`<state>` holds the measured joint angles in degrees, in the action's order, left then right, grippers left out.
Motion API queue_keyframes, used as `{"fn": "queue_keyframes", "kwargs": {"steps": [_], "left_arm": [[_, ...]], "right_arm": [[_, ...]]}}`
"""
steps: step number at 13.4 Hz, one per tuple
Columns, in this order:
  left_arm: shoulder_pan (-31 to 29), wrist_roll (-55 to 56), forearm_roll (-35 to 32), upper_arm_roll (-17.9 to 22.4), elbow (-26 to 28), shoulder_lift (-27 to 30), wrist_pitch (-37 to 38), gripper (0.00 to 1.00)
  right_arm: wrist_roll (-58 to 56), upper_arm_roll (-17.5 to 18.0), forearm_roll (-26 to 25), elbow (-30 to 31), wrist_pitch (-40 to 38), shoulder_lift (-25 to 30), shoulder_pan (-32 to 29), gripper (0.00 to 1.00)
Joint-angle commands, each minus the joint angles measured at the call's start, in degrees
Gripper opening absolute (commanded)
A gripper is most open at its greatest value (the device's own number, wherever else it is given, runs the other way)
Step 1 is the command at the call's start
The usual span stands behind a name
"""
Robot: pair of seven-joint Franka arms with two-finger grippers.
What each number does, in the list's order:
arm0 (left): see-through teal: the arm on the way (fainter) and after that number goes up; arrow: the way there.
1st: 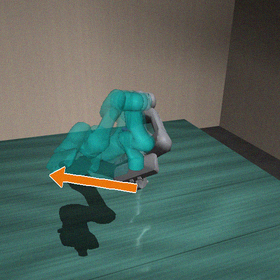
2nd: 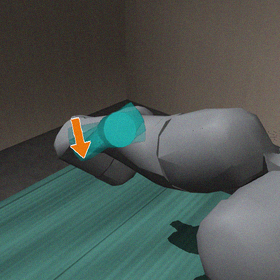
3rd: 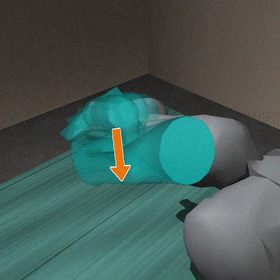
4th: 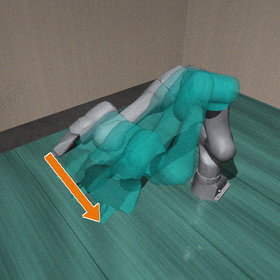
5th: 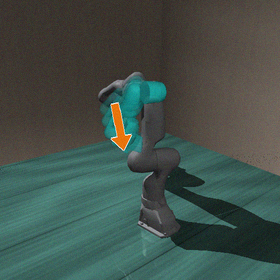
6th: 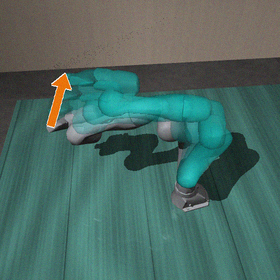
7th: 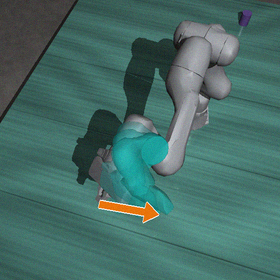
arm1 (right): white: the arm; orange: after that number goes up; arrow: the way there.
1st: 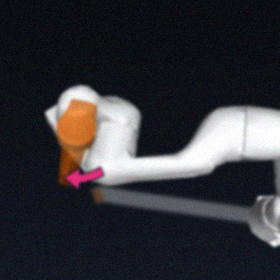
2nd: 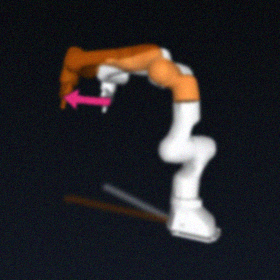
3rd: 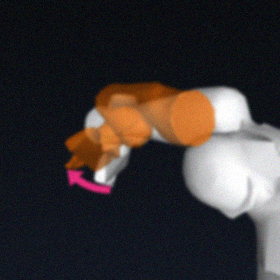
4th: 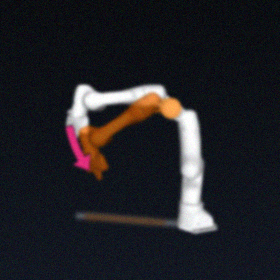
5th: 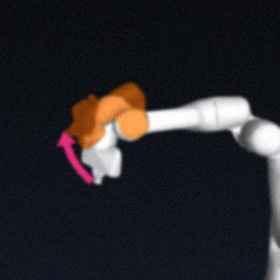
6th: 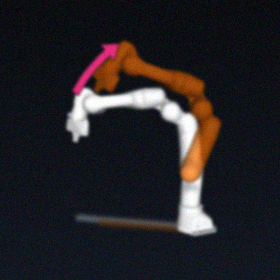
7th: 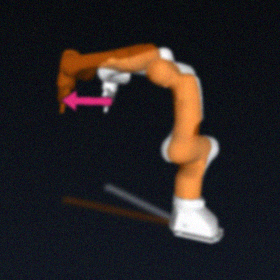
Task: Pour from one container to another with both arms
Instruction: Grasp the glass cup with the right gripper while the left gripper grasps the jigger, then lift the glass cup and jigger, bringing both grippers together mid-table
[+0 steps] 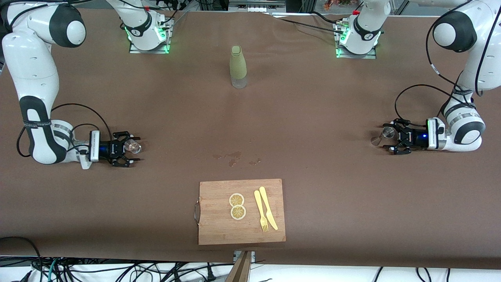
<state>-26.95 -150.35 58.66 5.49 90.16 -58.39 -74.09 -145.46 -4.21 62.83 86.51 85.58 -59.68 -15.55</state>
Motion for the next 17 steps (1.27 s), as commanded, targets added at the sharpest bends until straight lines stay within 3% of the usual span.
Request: {"fn": "queue_keyframes", "kwargs": {"steps": [1, 2, 3, 7, 9, 10, 12, 14, 15, 17], "left_arm": [[0.6, -4.0, 1.7, -0.1, 1.3, 0.2, -0.9, 1.00], [0.6, -4.0, 1.7, -0.2, 1.3, 0.1, -1.0, 1.00], [0.6, -4.0, 1.7, -0.2, 1.3, 0.1, -0.9, 1.00], [0.6, -3.9, 1.6, -0.2, 1.2, 0.1, -0.9, 0.90], [0.6, -3.9, 1.5, -0.2, 1.2, 0.1, -0.9, 0.72], [0.6, -3.9, 1.5, -0.2, 1.2, 0.1, -0.9, 0.53], [0.6, -3.9, 1.3, -0.2, 1.2, 0.1, -0.9, 0.36], [0.6, -3.9, 0.9, -0.2, 1.1, 0.1, -1.0, 0.09], [0.6, -3.9, 0.8, -0.2, 1.1, 0.0, -1.3, 0.00], [0.7, -4.0, 1.3, -0.2, 1.1, -0.2, -2.3, 0.00]], "right_arm": [[-0.5, 1.0, 0.5, -1.3, -1.6, -1.6, -0.3, 0.56], [-0.4, 1.0, 0.5, -1.3, -1.6, -1.6, -0.3, 0.36], [-0.4, 1.0, 0.5, -1.3, -1.6, -1.7, -0.3, 0.27], [0.2, 1.2, 0.5, -1.5, -2.5, -1.6, -0.3, 0.05], [0.6, 2.5, 0.5, -1.6, -2.8, -1.4, -0.3, 0.05], [1.3, 3.7, 0.6, -1.9, -2.9, -1.2, -0.4, 0.03], [4.4, 5.6, 2.0, -2.1, -3.0, -1.0, -0.4, 0.03], [7.1, 9.0, 2.3, -3.6, -3.6, -0.6, -0.3, 0.03], [8.4, 10.1, 2.3, -4.7, -3.8, -0.6, 0.5, 0.03], [9.3, 11.8, 2.4, -5.8, -3.4, -0.5, 2.2, 0.03]]}}
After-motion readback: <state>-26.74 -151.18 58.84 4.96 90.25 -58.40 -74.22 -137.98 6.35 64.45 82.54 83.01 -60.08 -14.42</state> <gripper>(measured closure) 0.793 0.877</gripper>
